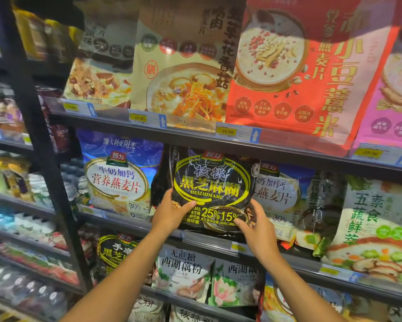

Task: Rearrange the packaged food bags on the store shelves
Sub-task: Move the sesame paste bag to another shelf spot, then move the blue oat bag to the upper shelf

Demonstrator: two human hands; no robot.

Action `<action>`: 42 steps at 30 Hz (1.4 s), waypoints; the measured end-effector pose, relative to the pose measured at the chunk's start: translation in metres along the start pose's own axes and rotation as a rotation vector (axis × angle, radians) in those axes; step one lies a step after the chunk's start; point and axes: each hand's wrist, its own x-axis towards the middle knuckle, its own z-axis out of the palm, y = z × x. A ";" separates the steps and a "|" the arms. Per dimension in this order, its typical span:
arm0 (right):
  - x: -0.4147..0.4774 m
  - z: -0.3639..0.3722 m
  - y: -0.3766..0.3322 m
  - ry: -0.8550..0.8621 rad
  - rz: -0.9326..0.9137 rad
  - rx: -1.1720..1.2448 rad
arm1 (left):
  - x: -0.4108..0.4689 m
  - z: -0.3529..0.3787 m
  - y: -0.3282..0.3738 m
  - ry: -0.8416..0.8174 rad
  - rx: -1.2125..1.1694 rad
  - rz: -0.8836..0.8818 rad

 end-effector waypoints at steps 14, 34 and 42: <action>0.031 0.046 -0.009 0.038 0.024 -0.114 | 0.031 -0.010 -0.013 -0.027 -0.075 -0.040; 0.013 0.060 0.005 -0.047 0.092 -0.197 | 0.026 -0.026 -0.022 -0.057 0.109 0.109; 0.004 0.075 -0.055 0.268 -0.121 -0.122 | 0.001 -0.097 -0.046 0.293 0.052 0.280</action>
